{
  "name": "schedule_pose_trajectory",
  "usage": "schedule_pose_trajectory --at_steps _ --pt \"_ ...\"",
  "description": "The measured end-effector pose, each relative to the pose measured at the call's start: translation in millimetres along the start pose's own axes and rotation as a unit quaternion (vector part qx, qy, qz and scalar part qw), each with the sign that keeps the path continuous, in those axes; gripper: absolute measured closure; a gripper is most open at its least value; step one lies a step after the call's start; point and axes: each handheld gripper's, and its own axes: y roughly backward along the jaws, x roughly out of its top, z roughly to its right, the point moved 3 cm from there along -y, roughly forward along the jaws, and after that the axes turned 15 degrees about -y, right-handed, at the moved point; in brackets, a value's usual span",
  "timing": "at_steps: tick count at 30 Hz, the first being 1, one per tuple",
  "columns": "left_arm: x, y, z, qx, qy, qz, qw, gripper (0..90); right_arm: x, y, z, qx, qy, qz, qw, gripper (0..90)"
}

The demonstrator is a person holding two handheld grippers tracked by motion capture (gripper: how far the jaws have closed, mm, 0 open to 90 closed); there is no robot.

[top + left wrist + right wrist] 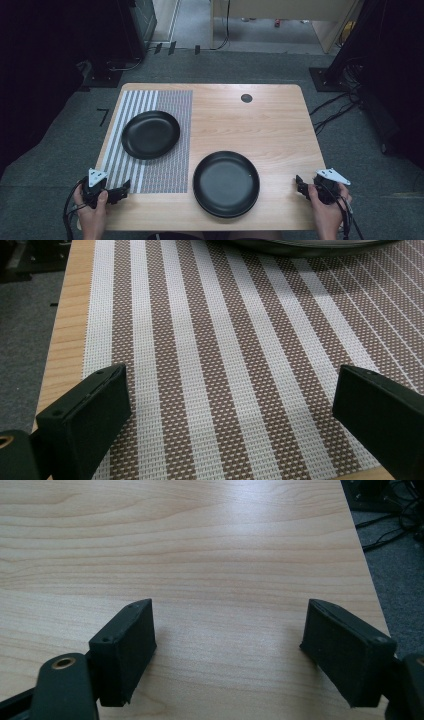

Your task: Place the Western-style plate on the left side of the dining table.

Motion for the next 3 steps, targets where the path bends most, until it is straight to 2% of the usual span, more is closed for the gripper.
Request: schedule_pose_trajectory --at_steps 3 --pt "0.1 -0.3 0.5 -0.001 -0.003 -0.003 1.0 1.9 0.0 -0.1 0.0 0.0 0.001 0.0 1.0 19.5"
